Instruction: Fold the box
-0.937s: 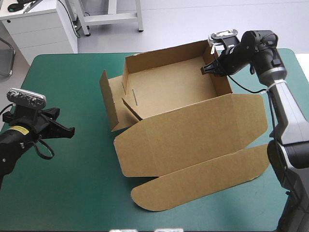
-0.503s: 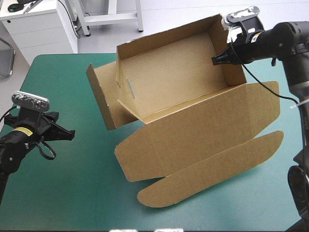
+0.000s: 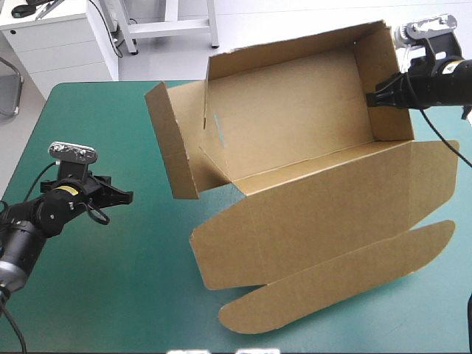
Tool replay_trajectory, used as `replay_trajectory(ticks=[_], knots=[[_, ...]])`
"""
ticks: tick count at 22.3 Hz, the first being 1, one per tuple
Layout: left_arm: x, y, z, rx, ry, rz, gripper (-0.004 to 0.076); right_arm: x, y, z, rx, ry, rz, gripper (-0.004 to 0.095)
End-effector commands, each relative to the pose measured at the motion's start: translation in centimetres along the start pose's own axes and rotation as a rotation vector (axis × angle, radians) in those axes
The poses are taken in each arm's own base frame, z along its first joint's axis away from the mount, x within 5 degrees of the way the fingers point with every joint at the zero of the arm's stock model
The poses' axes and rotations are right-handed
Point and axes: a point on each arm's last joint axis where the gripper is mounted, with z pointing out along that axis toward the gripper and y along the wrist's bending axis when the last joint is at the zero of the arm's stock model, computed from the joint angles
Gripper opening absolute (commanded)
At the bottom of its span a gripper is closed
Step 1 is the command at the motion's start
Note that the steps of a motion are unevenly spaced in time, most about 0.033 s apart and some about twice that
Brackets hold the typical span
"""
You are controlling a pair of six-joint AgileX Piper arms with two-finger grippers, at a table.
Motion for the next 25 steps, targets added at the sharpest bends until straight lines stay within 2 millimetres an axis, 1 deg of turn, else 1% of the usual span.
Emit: replay_trajectory(ticks=[1, 7, 8, 9, 10, 11, 12, 13, 15, 18, 19, 20, 21, 25], knots=[[-1.1, 0.0, 1.4, 0.021, -0.058, -0.033, 0.002, 0.4, 1.2, -1.9, -0.039, -0.037, -0.008, -0.002], [0.0, -0.9, 5.6, 0.17, 0.036, -0.098, 0.002, 1.4, 1.1, -1.1, -0.049, 0.004, 0.004, -0.002], [0.2, -1.6, 6.5, 0.263, 0.045, -0.099, 0.002, 1.5, 1.1, -1.0, -0.052, 0.012, 0.008, -0.002], [0.3, -2.0, 6.8, 0.313, 0.047, -0.104, 0.002, 1.6, 1.1, -0.9, -0.052, 0.013, 0.006, -0.002], [0.1, -2.9, 7.2, 0.426, 0.023, -0.118, 0.002, 1.6, 1.1, -0.9, -0.052, 0.014, 0.006, -0.002], [0.1, -3.2, 7.3, 0.47, 0.01, -0.121, 0.002, 1.6, 1.1, -0.9, -0.051, 0.012, 0.006, -0.002], [-0.2, -4.0, 7.1, 0.574, -0.023, -0.128, 0.0019, 1.6, 1.1, -0.9, -0.051, 0.012, 0.006, -0.002], [-0.4, -4.3, 6.9, 0.611, -0.036, -0.132, 0.0019, 1.6, 1.1, -0.9, -0.05, 0.013, 0.006, -0.002], [-0.9, -5.3, 6.0, 0.76, -0.061, -0.156, 0.0019, 1.6, 1.0, -0.9, -0.039, 0.018, -0.002, -0.002], [-1.8, -6.0, 5.0, 0.899, -0.114, -0.193, 0.0018, 1.7, 0.6, -0.9, -0.002, 0.028, -0.013, -0.002], [-2.4, -6.2, 4.6, 0.939, -0.133, -0.196, 0.003, 1.7, 0.6, -0.9, 0.003, 0.028, -0.012, -0.002], [-2.8, -6.2, 4.3, 0.965, -0.15, -0.206, 0.0061, 1.7, 0.6, -0.9, 0.004, 0.026, -0.012, -0.002], [-3.2, -6.4, 3.9, 1.004, -0.163, -0.199, 0.0109, 1.7, 0.6, -0.9, 0.005, 0.024, -0.012, -0.002], [-4.5, -6.9, 2.3, 1.143, -0.202, -0.175, 0.04, 1.7, 0.4, -0.9, 0.019, 0.028, -0.017, -0.002]])
